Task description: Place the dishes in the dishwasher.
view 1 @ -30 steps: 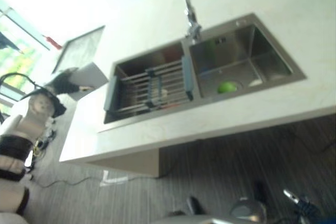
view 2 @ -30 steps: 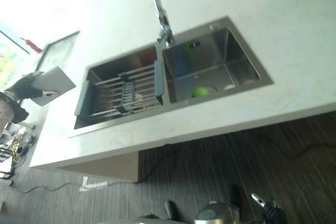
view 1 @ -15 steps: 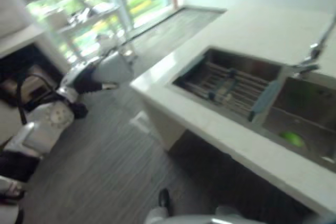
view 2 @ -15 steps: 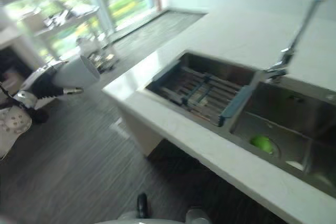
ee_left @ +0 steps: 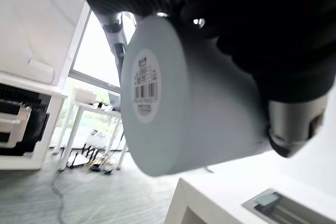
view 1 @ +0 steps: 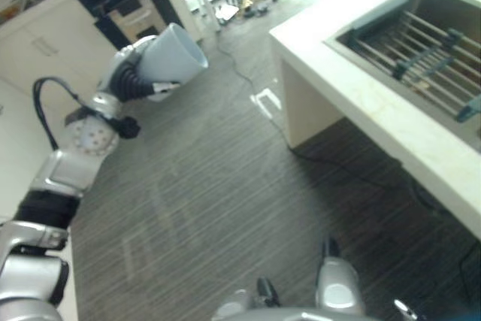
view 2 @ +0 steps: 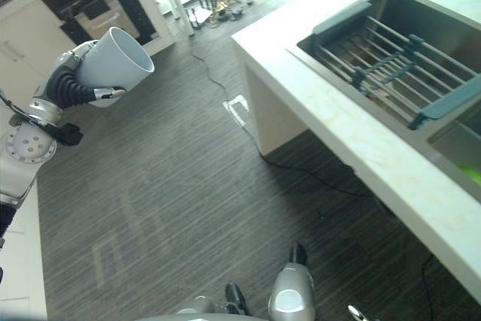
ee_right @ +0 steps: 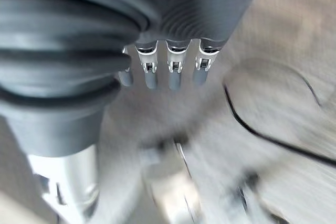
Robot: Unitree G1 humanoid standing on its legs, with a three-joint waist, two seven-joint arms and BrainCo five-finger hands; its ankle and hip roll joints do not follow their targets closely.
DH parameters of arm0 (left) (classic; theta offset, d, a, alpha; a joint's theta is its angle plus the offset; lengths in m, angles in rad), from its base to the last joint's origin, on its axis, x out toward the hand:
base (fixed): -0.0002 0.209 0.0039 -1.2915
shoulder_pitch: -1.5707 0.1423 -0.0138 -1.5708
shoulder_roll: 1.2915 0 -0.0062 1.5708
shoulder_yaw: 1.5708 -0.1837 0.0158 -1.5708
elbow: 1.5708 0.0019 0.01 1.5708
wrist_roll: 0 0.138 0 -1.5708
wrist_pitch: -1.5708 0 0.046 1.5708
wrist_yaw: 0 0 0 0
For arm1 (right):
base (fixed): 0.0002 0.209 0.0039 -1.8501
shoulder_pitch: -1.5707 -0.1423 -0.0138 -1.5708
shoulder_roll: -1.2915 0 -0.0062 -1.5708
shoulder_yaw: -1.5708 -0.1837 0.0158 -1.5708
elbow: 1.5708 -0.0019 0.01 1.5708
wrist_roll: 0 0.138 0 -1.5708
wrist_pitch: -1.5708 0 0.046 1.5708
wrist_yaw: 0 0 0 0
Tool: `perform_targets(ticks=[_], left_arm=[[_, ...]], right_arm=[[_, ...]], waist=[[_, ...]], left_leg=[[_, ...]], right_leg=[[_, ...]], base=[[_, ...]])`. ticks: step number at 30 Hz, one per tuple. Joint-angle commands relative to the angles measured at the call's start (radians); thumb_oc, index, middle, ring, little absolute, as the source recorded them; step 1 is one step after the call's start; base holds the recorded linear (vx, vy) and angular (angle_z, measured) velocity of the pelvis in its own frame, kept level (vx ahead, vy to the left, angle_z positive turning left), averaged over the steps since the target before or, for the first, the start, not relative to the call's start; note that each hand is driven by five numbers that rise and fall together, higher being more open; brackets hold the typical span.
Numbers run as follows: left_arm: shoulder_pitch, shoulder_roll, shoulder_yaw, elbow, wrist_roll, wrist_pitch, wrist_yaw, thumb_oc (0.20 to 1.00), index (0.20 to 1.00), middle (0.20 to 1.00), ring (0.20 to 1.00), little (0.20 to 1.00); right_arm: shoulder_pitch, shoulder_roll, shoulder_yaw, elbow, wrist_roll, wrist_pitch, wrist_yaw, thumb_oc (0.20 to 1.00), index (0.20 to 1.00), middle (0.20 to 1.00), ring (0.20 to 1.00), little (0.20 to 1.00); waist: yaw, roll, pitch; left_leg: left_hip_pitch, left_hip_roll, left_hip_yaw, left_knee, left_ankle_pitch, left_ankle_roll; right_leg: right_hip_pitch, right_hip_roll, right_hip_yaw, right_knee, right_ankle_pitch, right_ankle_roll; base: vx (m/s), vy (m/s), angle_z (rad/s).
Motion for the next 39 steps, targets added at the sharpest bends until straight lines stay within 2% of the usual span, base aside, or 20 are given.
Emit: perform_targets(ticks=[1,2,4,5,6,7,9,12,13,16,19,26,30,33,35,39], left_arm=[[0.002,0.012,0.1,-0.028,-0.006,-0.045,0.043,0.2,0.2,0.2,0.2,0.2],[0.028,-0.062,0.1,-0.09,0.038,-0.044,0.074,0.2,0.2,0.2,0.2,0.2],[0.05,-0.113,0.096,-0.137,0.069,-0.031,0.073,0.2,0.2,0.2,0.2,0.2],[0.057,-0.14,0.087,-0.16,0.092,-0.029,0.081,0.2,0.2,0.2,0.2,0.2],[0.059,-0.148,0.077,-0.172,0.103,-0.026,0.083,0.2,0.2,0.2,0.2,0.2],[0.038,-0.155,0.05,-0.166,0.109,-0.043,0.086,0.2,0.2,0.2,0.2,0.2],[0.014,-0.168,0.026,-0.166,0.113,-0.047,0.099,0.2,0.2,0.2,0.2,0.2],[0.014,-0.182,0.03,-0.175,0.129,-0.041,0.099,0.2,0.2,0.2,0.2,0.2],[0.018,-0.175,0.033,-0.19,0.127,-0.041,0.088,0.2,0.2,0.2,0.2,0.2],[0.019,-0.168,0.035,-0.213,0.117,-0.028,0.073,0.2,0.2,0.2,0.2,0.2],[0.032,-0.152,0.054,-0.219,0.098,-0.028,0.059,0.2,0.2,0.2,0.2,0.2],[0.034,-0.137,0.053,-0.232,0.106,-0.019,0.027,0.2,0.2,0.2,0.2,0.2],[0.032,-0.133,0.048,-0.237,0.147,-0.008,0.032,0.2,0.2,0.2,0.2,0.2],[0.043,-0.143,0.046,-0.251,0.164,0.022,0.048,0.2,0.2,0.2,0.2,0.2],[0.051,-0.141,0.056,-0.245,0.159,0.034,0.063,0.2,0.2,0.2,0.2,0.2],[0.096,-0.157,0.082,-0.251,0.139,0.042,0.089,0.2,0.2,0.2,0.2,0.2]], right_arm=[[0.008,0.019,0.035,0.045,-0.028,0.005,0.041,1.0,1.0,1.0,1.0,1.0],[-0.01,0.037,0.065,0.056,-0.011,0.024,0.065,1.0,1.0,1.0,1.0,1.0],[-0.022,0.046,0.07,0.045,-0.011,0.032,0.049,1.0,1.0,1.0,1.0,1.0],[-0.025,0.05,0.069,0.034,-0.02,0.034,0.041,1.0,1.0,1.0,1.0,1.0],[-0.03,0.051,0.076,0.019,-0.091,0.028,0.019,1.0,1.0,1.0,1.0,1.0],[-0.031,0.048,0.1,0.012,-0.048,0.036,0.04,1.0,1.0,1.0,1.0,1.0],[-0.033,0.049,0.12,0.003,0.058,0.061,0.062,1.0,1.0,1.0,1.0,1.0],[-0.041,0.041,0.132,0.006,0.032,0.079,0.051,1.0,1.0,1.0,1.0,1.0],[-0.044,0.036,0.119,0.013,0.036,0.096,0.043,1.0,1.0,1.0,1.0,1.0],[-0.043,0.032,0.09,0.041,0.019,0.106,0.054,1.0,1.0,1.0,1.0,1.0],[-0.043,0.036,0.086,0.061,-0.013,0.094,0.079,1.0,1.0,1.0,1.0,1.0],[-0.05,0.045,0.101,0.062,0.006,0.109,0.093,1.0,1.0,1.0,1.0,1.0],[-0.039,0.045,0.088,0.088,-0.052,0.12,0.096,1.0,1.0,1.0,1.0,1.0],[-0.037,0.043,0.073,0.089,-0.025,0.137,0.08,1.0,1.0,1.0,1.0,1.0],[-0.035,0.038,0.061,0.1,-0.047,0.125,0.079,1.0,1.0,1.0,1.0,1.0],[-0.025,0.041,0.017,0.116,0.011,0.138,0.092,1.0,1.0,1.0,1.0,1.0]], waist=[[-0.013,-0.01,-0.112],[0.023,-0.027,-0.121],[0.047,-0.033,-0.123],[0.058,-0.033,-0.118],[0.059,-0.035,-0.113],[0.057,-0.048,-0.104],[0.055,-0.075,-0.1],[0.07,-0.094,-0.106],[0.074,-0.093,-0.111],[0.074,-0.091,-0.121],[0.075,-0.088,-0.131],[0.069,-0.086,-0.147],[0.063,-0.087,-0.155],[0.063,-0.089,-0.158],[0.064,-0.087,-0.157],[0.066,-0.087,-0.161]], left_leg=[[-0.088,0.073,-0.067,0.064,0.024,-0.075],[-0.085,0.056,-0.098,0.038,0.026,-0.065],[-0.084,0.046,-0.128,0.017,0.028,-0.055],[-0.084,0.047,-0.165,0.0,0.034,-0.045],[-0.084,0.044,-0.198,-0.007,0.034,-0.038],[-0.083,0.047,-0.233,-0.01,0.038,-0.032],[-0.102,0.04,-0.273,0.003,0.029,-0.03],[-0.103,0.071,-0.239,-0.013,0.049,-0.059],[-0.097,0.088,-0.224,-0.024,0.06,-0.074],[-0.089,0.103,-0.221,-0.026,0.065,-0.091],[-0.078,0.118,-0.204,-0.021,0.063,-0.104],[-0.045,0.13,-0.18,-0.045,0.059,-0.107],[-0.028,0.125,-0.184,-0.053,0.052,-0.105],[-0.023,0.123,-0.182,-0.058,0.051,-0.101],[-0.014,0.126,-0.174,-0.065,0.052,-0.103],[-0.003,0.13,-0.16,-0.075,0.055,-0.105]], right_leg=[[0.177,0.07,-0.04,-0.063,-0.164,0.04],[0.179,0.062,-0.06,-0.051,-0.166,0.052],[0.173,0.066,-0.06,-0.007,-0.191,0.054],[0.154,0.085,-0.037,0.06,-0.225,0.045],[0.138,0.102,-0.008,0.097,-0.245,0.042],[0.119,0.114,0.039,0.106,-0.243,0.044],[0.138,0.121,0.085,0.005,-0.193,0.049],[0.16,0.11,0.06,-0.086,-0.147,0.064],[0.177,0.109,0.038,-0.112,-0.139,0.064],[0.2,0.116,0.034,-0.149,-0.129,0.062],[0.22,0.109,0.025,-0.187,-0.114,0.068],[0.236,0.102,0.022,-0.201,-0.111,0.081],[0.246,0.106,0.036,-0.205,-0.116,0.083],[0.246,0.106,0.036,-0.206,-0.115,0.084],[0.252,0.106,0.029,-0.205,-0.117,0.083],[0.262,0.106,0.018,-0.209,-0.117,0.085]], base=[[-0.14,0.222,0.34],[-0.14,0.225,0.42],[-0.15,0.239,0.78],[-0.1,0.143,0.94],[-0.11,0.013,0.92],[-0.09,-0.112,0.89],[-0.11,-0.28,1.9],[-0.09,-0.249,0.94],[-0.01,-0.113,0.3],[0.04,-0.089,0.13],[0.04,-0.057,0.02],[0.02,-0.018,-0.02],[0.06,0.01,-0.03],[0.01,0.002,0.0],[0.02,0.01,0.0],[0.04,0.025,0.02]])
